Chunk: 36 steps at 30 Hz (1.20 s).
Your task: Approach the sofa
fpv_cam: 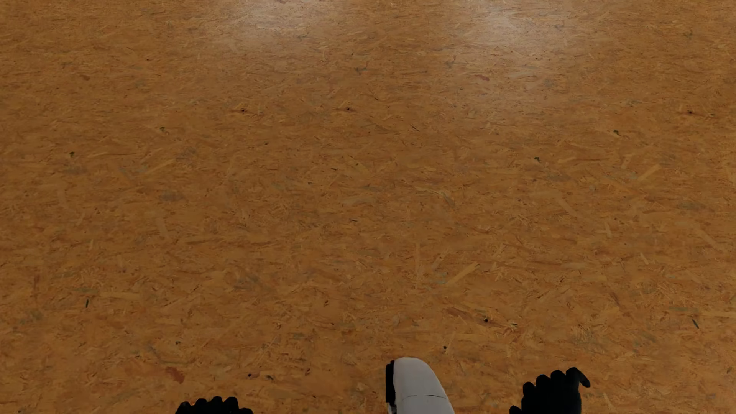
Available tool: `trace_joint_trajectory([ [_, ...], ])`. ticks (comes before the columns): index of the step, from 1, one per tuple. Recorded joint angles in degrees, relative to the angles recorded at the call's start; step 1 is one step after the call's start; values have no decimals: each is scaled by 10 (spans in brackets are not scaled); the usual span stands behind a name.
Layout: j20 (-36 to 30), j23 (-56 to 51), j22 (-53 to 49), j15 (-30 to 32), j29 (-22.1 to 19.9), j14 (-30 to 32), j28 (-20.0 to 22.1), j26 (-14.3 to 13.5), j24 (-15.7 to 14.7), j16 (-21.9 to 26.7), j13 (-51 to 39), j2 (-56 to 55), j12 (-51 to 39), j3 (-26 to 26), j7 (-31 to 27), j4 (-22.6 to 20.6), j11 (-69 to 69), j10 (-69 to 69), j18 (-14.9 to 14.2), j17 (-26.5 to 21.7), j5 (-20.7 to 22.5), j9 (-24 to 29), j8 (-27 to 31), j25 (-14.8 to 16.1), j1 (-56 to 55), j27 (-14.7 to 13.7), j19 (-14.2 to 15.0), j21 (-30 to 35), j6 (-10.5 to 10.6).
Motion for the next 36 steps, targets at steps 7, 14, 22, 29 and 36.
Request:
trace_joint_trajectory([
  [7,-86,71,-271,52,-13,7,109,-65,-337,73,39,-42,-89,-66,111,9,-716,-197,-28,156,6,-25,-98,480,209,-22,-26,-389,40],
  [14,-47,390,-8,-53,-40,250,112,114,-366,16,-41,17,-67,-56,19,123,-512,237,64,163,64,-9,-125,343,97,40,-91,-290,103],
  [22,85,259,167,-152,-200,212,139,88,-383,-26,-257,334,147,22,28,89,-676,68,66,232,113,-28,-26,389,-240,-128,-67,-29,90],
  [29,122,155,176,4,-159,205,85,66,-326,-72,-297,445,151,44,9,-38,-438,-25,138,121,46,-26,-26,489,-207,-111,0,45,55],
  [36,57,300,79,22,-178,60,135,32,-330,-87,-101,44,13,-8,-4,-73,-178,-116,102,168,-58,-30,-48,563,58,33,-5,-159,23],
])
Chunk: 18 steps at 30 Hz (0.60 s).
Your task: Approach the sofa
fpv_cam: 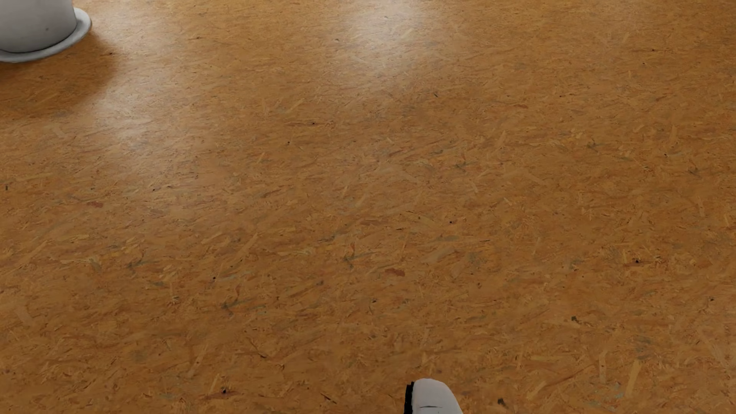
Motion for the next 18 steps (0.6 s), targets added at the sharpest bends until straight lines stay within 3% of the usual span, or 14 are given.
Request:
trace_joint_trajectory([
  [2,-39,40,-62,-6,35,-33,17,-27,-2,29,58,-50,-32,-20,-16,-2,-198,-25,-13,-27,-13,1,-24,-6,65,7,-5,-31,-1],
  [4,-57,85,-129,-1,71,-45,26,-32,-17,60,103,-28,-49,-37,-34,5,-528,-64,-25,-43,16,3,-7,-46,131,26,14,-46,-1],
  [5,-61,101,-150,-29,92,-42,24,-30,-24,72,124,-23,-57,-43,-44,10,-617,-66,-29,-47,30,4,23,-73,162,32,1,-48,2],
  [6,-61,111,-157,-29,113,-41,19,-23,-23,84,144,-22,-61,-45,-47,18,-612,-40,-32,-48,34,4,11,-101,182,34,42,-48,5],
  [8,-44,121,-144,107,145,34,13,2,-14,97,159,-18,-54,-49,-42,48,-519,47,-8,-40,51,9,7,-151,205,15,22,-42,16],
  [9,-34,121,-120,89,151,94,21,17,-1,96,154,-23,-49,-50,-26,75,-443,147,8,-30,58,13,-1,-169,187,8,-21,-41,24],
  [11,-13,122,-42,-8,148,210,21,41,4,75,110,11,-44,-45,12,172,-362,379,-10,-9,81,21,-23,-207,97,-15,-36,-21,48],
  [13,-2,117,27,-53,123,147,-26,43,-12,53,23,93,-32,-32,1,192,-396,498,12,5,106,23,-31,-248,-27,-38,-34,8,67],
  [14,-12,108,46,-65,96,150,-53,32,-5,47,-22,135,-17,-22,7,194,-426,511,-9,18,115,19,-29,-250,-86,-43,-31,9,71],
  [15,-19,93,45,-75,70,151,-85,11,9,49,-68,176,6,-11,12,189,-458,497,-10,35,123,14,-27,-233,-142,-49,-29,3,72],
  [17,8,49,25,-102,30,140,-124,-26,19,49,-152,248,51,12,23,175,-504,395,-16,59,133,3,-24,-162,-233,-79,-24,0,71],
  [18,35,28,14,-122,17,136,-120,-35,13,42,-195,280,70,22,36,172,-515,305,-14,58,137,-1,-21,-123,-258,-98,-20,14,70],
])
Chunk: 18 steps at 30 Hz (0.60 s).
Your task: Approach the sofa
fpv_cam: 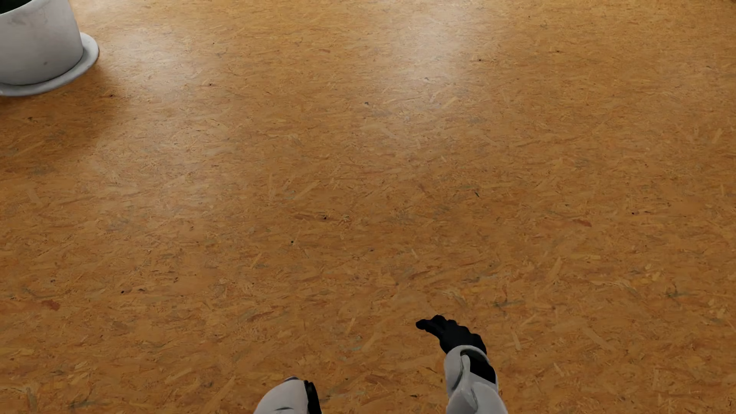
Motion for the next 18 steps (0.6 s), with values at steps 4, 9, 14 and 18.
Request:
trace_joint_trajectory([
  [4,69,-48,13,-76,-32,-20,91,15,-5,-41,-153,118,51,19,29,-61,-11,-479,-49,-65,0,-9,12,59,-3,-26,28,104,-1],
  [9,36,-67,101,114,-52,10,27,13,75,-43,-120,114,33,20,78,-66,356,-210,108,-130,-83,-3,11,77,8,8,70,139,-34],
  [14,80,66,33,123,-23,-106,98,-1,40,-83,63,-146,-24,5,34,-176,593,-261,80,-97,-152,-4,17,93,210,98,14,99,-70],
  [18,11,145,-37,117,99,-174,98,-20,-2,-53,234,-233,-99,-21,-79,-226,249,-333,55,-105,-174,-15,-37,27,361,45,-18,132,-77],
])
